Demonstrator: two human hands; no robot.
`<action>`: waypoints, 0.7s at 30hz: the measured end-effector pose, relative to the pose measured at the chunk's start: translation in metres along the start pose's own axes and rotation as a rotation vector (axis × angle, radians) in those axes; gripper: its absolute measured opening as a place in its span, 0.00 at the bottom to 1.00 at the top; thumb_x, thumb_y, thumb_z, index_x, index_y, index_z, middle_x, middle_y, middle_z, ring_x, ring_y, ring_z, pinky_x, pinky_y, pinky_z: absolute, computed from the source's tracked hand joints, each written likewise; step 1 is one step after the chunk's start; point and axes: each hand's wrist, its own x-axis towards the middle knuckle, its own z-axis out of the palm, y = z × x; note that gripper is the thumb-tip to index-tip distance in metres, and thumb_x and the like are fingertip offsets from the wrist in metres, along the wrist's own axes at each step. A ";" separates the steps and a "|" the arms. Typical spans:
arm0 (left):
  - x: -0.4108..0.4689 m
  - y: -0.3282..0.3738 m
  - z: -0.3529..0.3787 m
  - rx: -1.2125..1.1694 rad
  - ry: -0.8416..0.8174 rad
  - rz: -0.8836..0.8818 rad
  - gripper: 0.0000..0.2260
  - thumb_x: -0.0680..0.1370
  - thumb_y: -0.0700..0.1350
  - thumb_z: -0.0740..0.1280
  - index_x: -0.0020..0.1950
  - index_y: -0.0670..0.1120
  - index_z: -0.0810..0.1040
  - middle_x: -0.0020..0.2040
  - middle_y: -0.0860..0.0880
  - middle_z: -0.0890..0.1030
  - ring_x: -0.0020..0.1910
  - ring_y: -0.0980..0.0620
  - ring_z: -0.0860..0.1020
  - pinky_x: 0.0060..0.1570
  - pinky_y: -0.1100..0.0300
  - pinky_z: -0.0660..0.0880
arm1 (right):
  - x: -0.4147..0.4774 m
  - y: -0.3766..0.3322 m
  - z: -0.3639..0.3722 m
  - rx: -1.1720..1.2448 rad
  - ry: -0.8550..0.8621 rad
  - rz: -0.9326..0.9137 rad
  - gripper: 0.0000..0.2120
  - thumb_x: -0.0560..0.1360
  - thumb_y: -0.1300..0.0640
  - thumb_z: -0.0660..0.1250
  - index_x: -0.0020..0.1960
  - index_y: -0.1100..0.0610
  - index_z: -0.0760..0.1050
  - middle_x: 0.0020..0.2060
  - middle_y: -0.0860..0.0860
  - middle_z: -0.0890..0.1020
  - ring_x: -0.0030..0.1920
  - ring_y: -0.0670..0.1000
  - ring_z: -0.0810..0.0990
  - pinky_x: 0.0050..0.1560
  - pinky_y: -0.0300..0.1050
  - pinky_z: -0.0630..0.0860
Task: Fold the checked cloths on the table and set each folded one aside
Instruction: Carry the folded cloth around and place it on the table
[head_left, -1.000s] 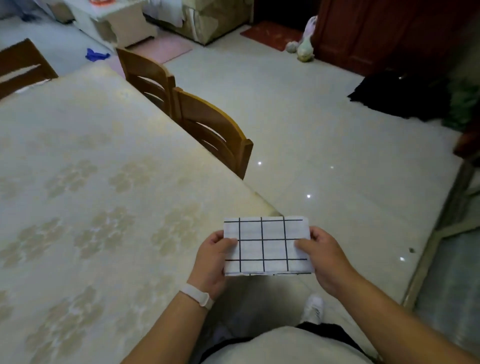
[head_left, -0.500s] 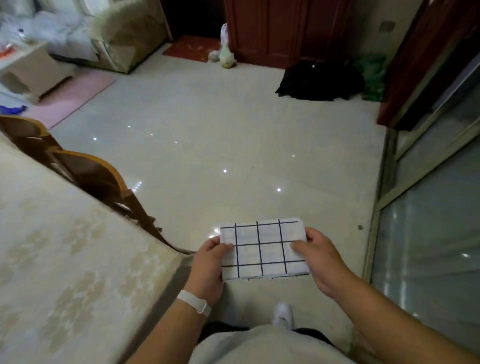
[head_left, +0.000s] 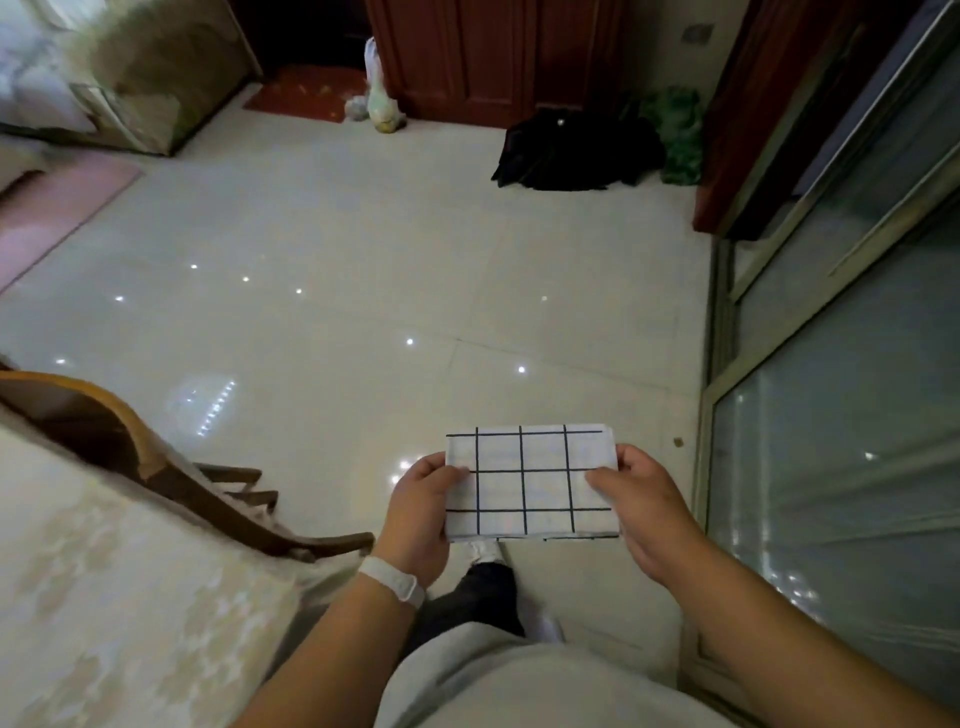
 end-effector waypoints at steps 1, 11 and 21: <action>0.008 0.003 0.001 -0.008 -0.004 -0.003 0.08 0.75 0.36 0.65 0.53 0.40 0.78 0.50 0.37 0.83 0.47 0.39 0.80 0.48 0.43 0.78 | 0.007 -0.003 0.002 -0.004 0.006 0.001 0.10 0.74 0.70 0.65 0.47 0.57 0.79 0.43 0.56 0.85 0.45 0.57 0.83 0.51 0.56 0.79; 0.117 0.080 -0.011 -0.151 -0.029 0.015 0.08 0.75 0.34 0.64 0.52 0.41 0.78 0.44 0.41 0.84 0.41 0.44 0.81 0.39 0.52 0.78 | 0.093 -0.069 0.076 -0.109 -0.010 -0.001 0.11 0.74 0.68 0.65 0.49 0.55 0.80 0.43 0.52 0.86 0.46 0.55 0.85 0.48 0.55 0.82; 0.206 0.192 -0.073 -0.319 0.060 0.098 0.07 0.75 0.33 0.64 0.50 0.41 0.78 0.44 0.41 0.83 0.41 0.44 0.79 0.42 0.51 0.77 | 0.175 -0.164 0.212 -0.239 -0.127 -0.101 0.12 0.73 0.69 0.64 0.49 0.56 0.79 0.44 0.54 0.86 0.45 0.56 0.84 0.48 0.55 0.80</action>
